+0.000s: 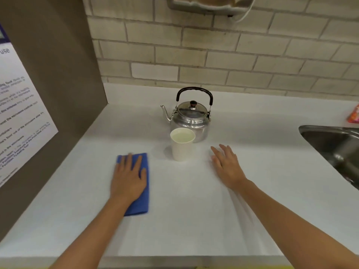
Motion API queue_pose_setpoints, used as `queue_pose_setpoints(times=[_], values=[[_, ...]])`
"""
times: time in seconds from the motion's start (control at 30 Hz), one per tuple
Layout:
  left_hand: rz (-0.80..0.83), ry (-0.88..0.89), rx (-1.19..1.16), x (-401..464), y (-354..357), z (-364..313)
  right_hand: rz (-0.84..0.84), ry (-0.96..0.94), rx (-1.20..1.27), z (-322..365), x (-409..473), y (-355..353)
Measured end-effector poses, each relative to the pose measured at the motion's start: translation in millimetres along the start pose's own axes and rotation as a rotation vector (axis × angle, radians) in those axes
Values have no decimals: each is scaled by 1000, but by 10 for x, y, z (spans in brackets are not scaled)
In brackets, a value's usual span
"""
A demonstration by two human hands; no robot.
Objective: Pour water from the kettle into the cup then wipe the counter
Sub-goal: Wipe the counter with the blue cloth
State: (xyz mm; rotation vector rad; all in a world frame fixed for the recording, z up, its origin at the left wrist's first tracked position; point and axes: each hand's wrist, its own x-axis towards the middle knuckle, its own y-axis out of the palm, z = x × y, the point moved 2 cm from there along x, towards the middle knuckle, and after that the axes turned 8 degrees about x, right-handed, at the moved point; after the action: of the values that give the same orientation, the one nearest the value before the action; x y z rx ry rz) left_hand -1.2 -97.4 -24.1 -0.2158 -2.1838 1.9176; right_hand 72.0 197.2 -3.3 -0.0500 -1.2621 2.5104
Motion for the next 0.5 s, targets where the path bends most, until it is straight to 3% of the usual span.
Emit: queue_pose_setpoints(times=[0.1, 0.23, 0.37, 0.5], values=[[-14, -182, 12, -90, -48, -254, -4, 25, -43, -196, -83, -221], [-17, -288, 16, -552, 43, -1329, 35, 51, -112, -504, -159, -478], [50, -70, -67, -770, 143, -2555, 97, 26, -127, -693, -202, -566], [39, 62, -70, -858, 171, -2397, 109, 10, -155, -841, -171, -626]])
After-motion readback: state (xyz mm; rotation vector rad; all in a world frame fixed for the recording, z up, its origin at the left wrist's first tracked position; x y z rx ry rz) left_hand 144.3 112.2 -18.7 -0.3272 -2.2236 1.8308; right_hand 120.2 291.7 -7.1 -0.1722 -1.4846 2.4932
